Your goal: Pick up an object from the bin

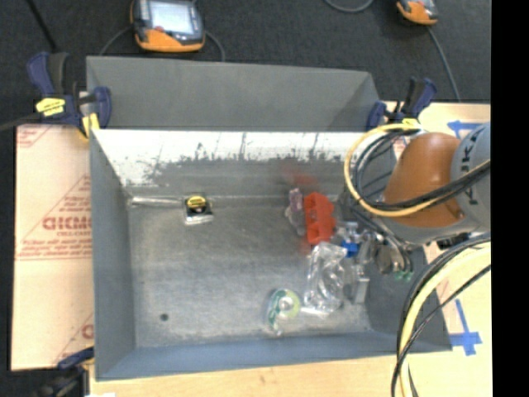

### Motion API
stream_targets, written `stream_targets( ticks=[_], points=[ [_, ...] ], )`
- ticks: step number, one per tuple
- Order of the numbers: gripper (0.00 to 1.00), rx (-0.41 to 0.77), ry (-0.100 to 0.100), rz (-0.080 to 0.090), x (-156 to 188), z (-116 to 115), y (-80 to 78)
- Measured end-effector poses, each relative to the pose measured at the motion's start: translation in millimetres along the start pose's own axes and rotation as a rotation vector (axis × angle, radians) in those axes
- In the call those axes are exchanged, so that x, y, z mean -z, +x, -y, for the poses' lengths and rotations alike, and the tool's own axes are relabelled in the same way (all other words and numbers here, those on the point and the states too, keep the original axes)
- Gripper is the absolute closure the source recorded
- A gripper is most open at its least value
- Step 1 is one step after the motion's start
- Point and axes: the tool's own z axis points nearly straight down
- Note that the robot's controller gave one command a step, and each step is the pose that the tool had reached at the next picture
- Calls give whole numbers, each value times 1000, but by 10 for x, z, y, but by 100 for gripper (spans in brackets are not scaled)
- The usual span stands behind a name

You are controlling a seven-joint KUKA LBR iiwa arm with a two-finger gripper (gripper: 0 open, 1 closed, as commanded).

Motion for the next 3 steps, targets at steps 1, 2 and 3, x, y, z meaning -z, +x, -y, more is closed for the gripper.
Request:
stream_targets(
  ticks=[1,2,3],
  points=[
    [0,28,4,16,-199,58,-1152],
    [0,-21,4,22,-175,45,-878],
    [0,-296,3,13,-192,101,-781]
  ],
)
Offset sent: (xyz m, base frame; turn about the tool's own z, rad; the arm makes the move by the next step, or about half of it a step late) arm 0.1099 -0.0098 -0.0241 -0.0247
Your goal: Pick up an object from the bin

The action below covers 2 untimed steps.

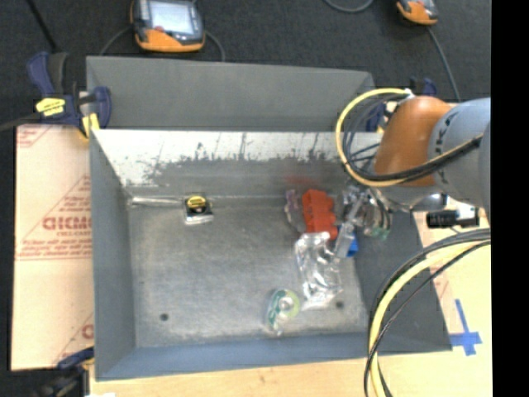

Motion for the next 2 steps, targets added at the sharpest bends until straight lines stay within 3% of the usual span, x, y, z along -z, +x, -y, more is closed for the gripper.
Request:
stream_targets(
  ticks=[1,2],
  points=[
    [0,-150,0,0,3,0,138],
    [100,-145,1,-8,-35,-11,168]
  ],
)
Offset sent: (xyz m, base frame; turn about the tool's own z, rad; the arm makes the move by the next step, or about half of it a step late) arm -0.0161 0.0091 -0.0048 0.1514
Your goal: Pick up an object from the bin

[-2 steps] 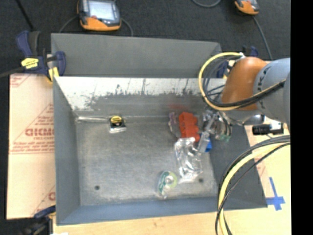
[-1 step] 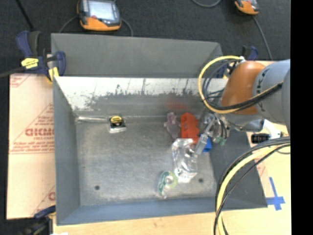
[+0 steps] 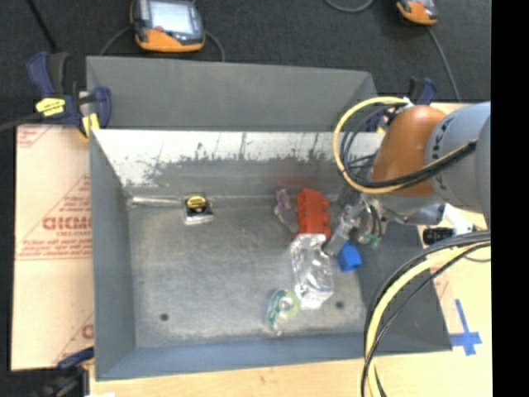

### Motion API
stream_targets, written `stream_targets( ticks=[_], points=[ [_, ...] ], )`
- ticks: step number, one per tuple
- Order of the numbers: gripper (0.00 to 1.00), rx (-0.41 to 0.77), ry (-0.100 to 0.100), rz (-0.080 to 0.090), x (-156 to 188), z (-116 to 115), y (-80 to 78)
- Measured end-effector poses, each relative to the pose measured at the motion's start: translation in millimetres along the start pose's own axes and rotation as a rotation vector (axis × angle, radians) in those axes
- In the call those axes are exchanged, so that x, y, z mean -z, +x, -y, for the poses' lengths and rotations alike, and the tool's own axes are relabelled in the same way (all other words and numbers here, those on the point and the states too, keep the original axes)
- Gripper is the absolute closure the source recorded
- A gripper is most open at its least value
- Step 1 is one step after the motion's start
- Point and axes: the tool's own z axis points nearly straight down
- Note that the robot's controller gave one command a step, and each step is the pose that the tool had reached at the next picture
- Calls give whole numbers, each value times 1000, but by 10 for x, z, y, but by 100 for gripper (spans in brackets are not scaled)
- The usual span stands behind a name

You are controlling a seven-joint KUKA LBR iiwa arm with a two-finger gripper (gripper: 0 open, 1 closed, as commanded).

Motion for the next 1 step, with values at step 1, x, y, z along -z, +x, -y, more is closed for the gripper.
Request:
stream_targets(
  ticks=[1],
  points=[
    [0,2,0,1,5,1,-5]
  ],
)
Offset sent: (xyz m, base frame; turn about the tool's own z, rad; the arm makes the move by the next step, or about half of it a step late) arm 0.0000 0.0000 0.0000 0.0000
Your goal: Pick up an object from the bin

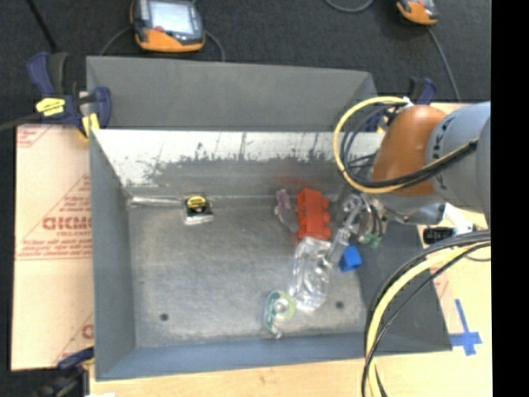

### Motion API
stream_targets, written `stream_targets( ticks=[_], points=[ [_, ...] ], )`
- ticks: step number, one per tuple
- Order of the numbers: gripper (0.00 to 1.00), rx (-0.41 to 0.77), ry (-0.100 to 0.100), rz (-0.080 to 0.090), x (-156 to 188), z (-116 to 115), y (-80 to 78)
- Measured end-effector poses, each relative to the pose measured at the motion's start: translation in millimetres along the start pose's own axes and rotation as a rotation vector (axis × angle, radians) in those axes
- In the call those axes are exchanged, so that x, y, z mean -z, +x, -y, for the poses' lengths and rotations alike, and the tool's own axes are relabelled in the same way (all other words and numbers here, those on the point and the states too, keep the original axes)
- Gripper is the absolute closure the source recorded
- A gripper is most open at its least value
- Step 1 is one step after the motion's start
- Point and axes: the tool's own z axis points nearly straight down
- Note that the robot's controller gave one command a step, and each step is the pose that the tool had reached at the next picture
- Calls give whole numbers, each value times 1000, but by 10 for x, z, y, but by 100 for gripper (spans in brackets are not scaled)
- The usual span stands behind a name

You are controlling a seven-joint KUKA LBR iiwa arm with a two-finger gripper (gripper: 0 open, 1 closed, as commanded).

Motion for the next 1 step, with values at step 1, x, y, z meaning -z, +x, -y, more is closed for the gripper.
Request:
stream_targets(
  ticks=[1],
  points=[
    [0,688,-1,-3,0,187,11]
  ],
)
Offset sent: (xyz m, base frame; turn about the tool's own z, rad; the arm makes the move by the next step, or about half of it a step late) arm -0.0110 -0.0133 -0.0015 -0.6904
